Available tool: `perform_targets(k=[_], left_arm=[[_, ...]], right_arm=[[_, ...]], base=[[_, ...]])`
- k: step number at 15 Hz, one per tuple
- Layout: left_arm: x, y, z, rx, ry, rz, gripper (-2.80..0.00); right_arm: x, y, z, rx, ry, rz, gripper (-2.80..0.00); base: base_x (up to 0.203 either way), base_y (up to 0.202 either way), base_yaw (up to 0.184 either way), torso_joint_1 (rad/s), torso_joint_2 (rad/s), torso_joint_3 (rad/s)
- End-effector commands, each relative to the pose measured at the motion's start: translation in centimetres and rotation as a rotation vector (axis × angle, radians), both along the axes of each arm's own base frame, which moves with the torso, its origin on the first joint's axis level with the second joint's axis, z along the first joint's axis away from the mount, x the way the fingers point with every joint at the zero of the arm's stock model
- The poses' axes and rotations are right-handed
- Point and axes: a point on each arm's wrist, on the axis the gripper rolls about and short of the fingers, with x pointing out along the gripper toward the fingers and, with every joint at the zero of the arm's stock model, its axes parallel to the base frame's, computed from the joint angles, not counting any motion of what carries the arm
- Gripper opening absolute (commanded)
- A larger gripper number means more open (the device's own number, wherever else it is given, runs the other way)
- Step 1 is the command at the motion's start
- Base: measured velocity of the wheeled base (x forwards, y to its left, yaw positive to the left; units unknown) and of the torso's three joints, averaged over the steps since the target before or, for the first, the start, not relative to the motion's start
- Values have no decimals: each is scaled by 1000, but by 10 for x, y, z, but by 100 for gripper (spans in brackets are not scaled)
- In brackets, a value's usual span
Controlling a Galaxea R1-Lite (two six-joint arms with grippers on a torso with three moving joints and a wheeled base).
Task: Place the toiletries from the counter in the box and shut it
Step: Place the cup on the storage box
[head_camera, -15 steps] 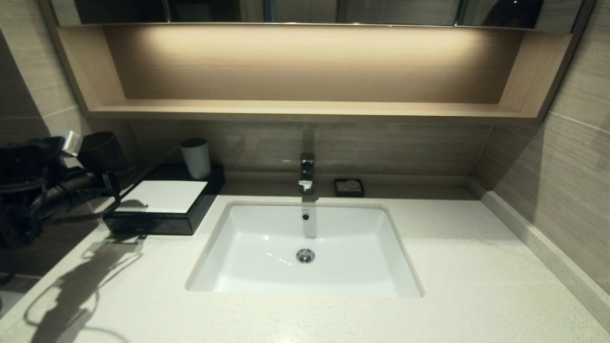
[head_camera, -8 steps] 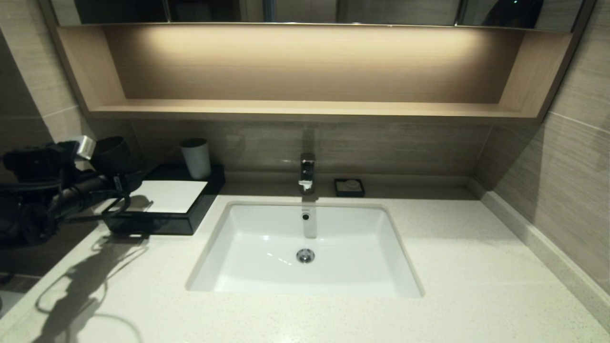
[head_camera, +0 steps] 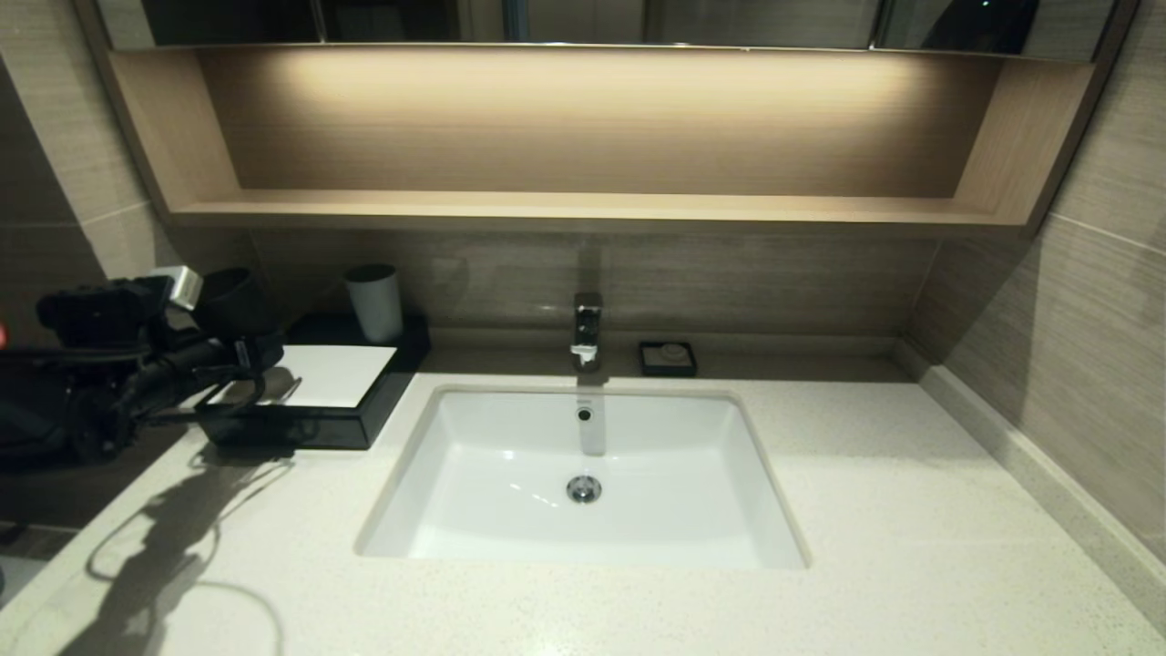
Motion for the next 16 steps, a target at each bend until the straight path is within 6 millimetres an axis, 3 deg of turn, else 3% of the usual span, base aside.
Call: perform_targets(k=[1, 16], left_arm=[[4, 0, -6, -2, 6, -4, -280], [31, 6, -15, 10, -14, 15, -280]], right_arm=[[0, 0, 0, 0, 1, 0, -280], [0, 0, 0, 0, 1, 0, -280]], base=[[0, 0, 0, 0, 0, 0], [0, 0, 0, 0, 0, 0]])
